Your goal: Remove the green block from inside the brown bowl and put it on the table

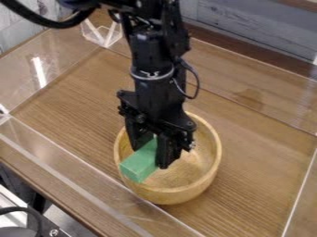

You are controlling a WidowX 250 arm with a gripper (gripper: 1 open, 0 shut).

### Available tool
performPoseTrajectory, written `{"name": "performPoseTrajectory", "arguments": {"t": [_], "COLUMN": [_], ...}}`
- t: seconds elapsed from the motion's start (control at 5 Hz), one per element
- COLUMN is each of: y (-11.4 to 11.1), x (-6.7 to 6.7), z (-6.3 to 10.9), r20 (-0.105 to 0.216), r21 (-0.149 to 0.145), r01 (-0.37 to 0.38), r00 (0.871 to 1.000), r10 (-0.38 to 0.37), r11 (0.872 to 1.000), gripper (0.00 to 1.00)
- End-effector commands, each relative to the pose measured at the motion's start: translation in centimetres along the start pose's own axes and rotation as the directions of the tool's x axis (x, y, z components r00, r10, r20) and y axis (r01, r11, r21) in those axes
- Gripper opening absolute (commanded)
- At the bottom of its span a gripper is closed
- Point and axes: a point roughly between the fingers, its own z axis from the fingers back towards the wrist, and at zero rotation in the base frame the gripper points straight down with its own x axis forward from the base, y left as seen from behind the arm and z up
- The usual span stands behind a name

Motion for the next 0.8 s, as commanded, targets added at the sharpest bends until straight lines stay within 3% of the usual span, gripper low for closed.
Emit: {"name": "performPoseTrajectory", "arguments": {"t": [0.0, 0.6], "y": [0.2, 1.1], "x": [0.7, 0.1], "z": [2.0, 3.9], "r20": [0.072, 0.115], "r21": [-0.002, -0.018], "r01": [-0.005, -0.028], "r00": [0.997, 0.993], "r10": [0.005, 0.030], "r11": [1.000, 0.999], "gripper": [0.00, 0.00]}}
